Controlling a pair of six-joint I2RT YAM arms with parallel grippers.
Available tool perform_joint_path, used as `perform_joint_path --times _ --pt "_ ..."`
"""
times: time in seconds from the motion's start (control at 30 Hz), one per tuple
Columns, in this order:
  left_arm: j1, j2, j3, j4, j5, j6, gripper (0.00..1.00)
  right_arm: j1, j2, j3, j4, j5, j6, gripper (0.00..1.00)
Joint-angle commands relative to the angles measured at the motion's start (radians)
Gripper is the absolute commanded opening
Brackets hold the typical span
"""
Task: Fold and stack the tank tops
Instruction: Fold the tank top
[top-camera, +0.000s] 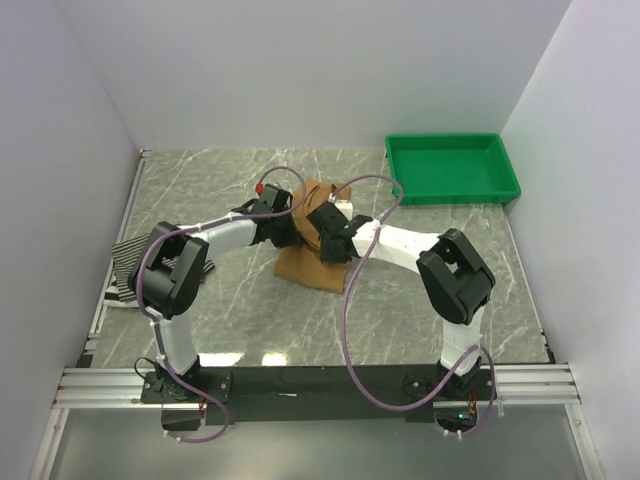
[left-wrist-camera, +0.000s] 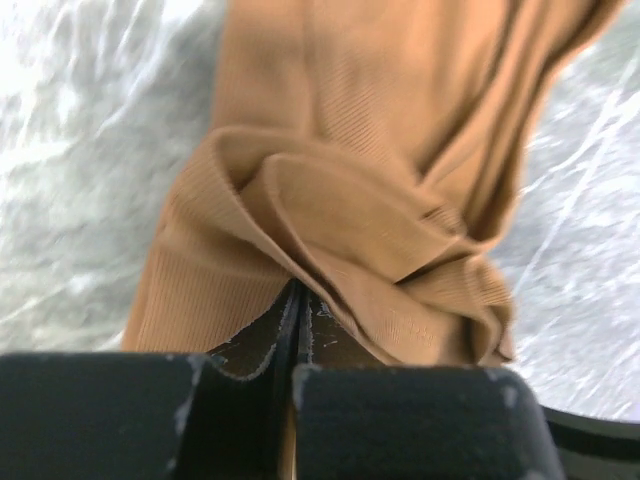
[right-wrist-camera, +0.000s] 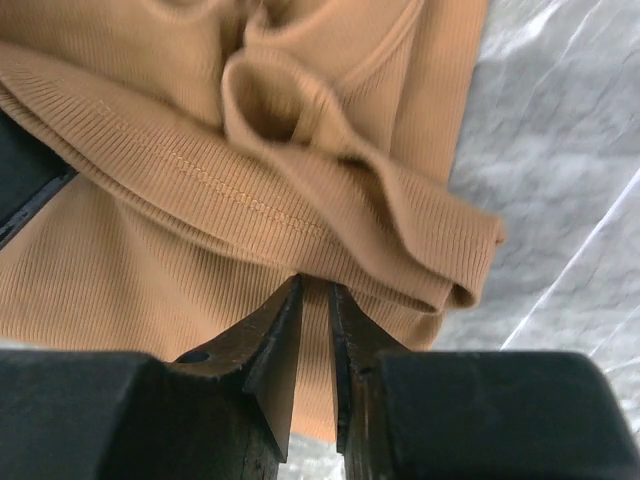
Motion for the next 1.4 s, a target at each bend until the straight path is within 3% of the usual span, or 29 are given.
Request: perform_joint_path --times 0.0,0.37,0.57,0.73,0.87,0.97,1.07,1.27,1.37 --pt "-0.002 0.009 0.059 0.02 0.009 0.029 0.06 -0.039 0.009 0.047 0.003 0.033 -0.014 0.24" --pt "-0.002 0.09 0.124 0.031 0.027 0.03 0.1 -0.109 0.075 0.165 -0.01 0.078 -0.079 0.24" --pt "-0.001 0.102 0.141 0.044 -0.028 0.021 0.2 -0.126 0.134 0.21 0.004 0.07 -0.102 0.24" --pt "0.013 0.139 0.174 0.015 -0.085 0.008 0.19 -0.131 0.191 0.222 0.007 0.07 -0.108 0.24" --pt "0.033 0.119 0.168 0.055 -0.064 0.02 0.3 -0.151 0.179 0.23 0.012 0.064 -0.122 0.25" --pt "0.036 0.054 0.156 0.057 -0.064 0.05 0.42 -0.158 0.121 0.224 0.012 0.079 -0.143 0.36" --pt "0.036 -0.06 0.084 0.052 -0.083 0.04 0.52 -0.165 0.049 0.233 -0.017 0.092 -0.149 0.39" --pt "0.034 -0.305 -0.078 -0.063 -0.169 -0.057 0.56 -0.152 -0.164 0.092 -0.048 0.049 -0.071 0.43" --pt "0.034 -0.446 -0.271 -0.026 -0.145 -0.118 0.54 -0.14 -0.299 -0.08 0.004 0.001 -0.004 0.43"
